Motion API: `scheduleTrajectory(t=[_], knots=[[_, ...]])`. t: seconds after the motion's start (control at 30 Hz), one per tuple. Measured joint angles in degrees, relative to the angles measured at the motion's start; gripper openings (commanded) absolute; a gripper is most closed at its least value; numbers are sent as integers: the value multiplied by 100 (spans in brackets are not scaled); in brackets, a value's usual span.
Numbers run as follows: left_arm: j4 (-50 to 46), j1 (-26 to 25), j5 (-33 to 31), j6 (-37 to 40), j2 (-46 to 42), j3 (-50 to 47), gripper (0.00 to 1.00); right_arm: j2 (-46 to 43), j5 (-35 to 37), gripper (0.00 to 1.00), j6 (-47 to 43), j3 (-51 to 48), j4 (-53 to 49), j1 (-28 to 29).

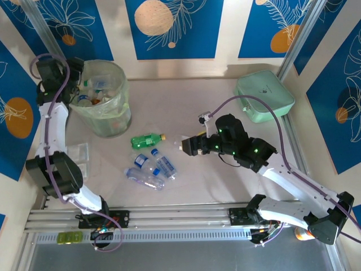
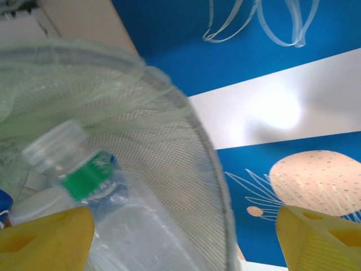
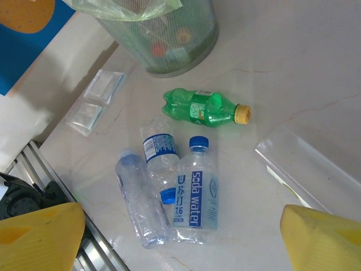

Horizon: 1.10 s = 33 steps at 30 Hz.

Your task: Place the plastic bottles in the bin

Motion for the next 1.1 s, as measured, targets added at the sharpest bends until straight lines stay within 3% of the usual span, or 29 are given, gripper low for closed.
scheduleTrajectory(t=[0.17, 0.3, 0.47, 0.67, 0.93, 1.1], knots=[[-605, -46, -278, 273, -798, 216, 83, -92, 120, 90, 0, 63, -127, 105], [-1158, -476, -566, 463, -1502, 114, 84, -37, 133, 89, -26, 72, -278, 232], [-1873, -1349, -951, 455, -2618, -844, 84, 463, 157, 90, -111, 177, -481, 411], [-2640, -2024, -1248, 92, -3582, -2229, 85, 1113, 291, 86, -247, 310, -647, 640], [-3423, -2251, -1241, -619, -4533, -4218, 86, 1912, 227, 83, -245, 514, -791, 629], [-3775, -2251, -1318, -662, -5062, -4516, 87, 3152, 444, 86, -409, 1255, -1331, 822]])
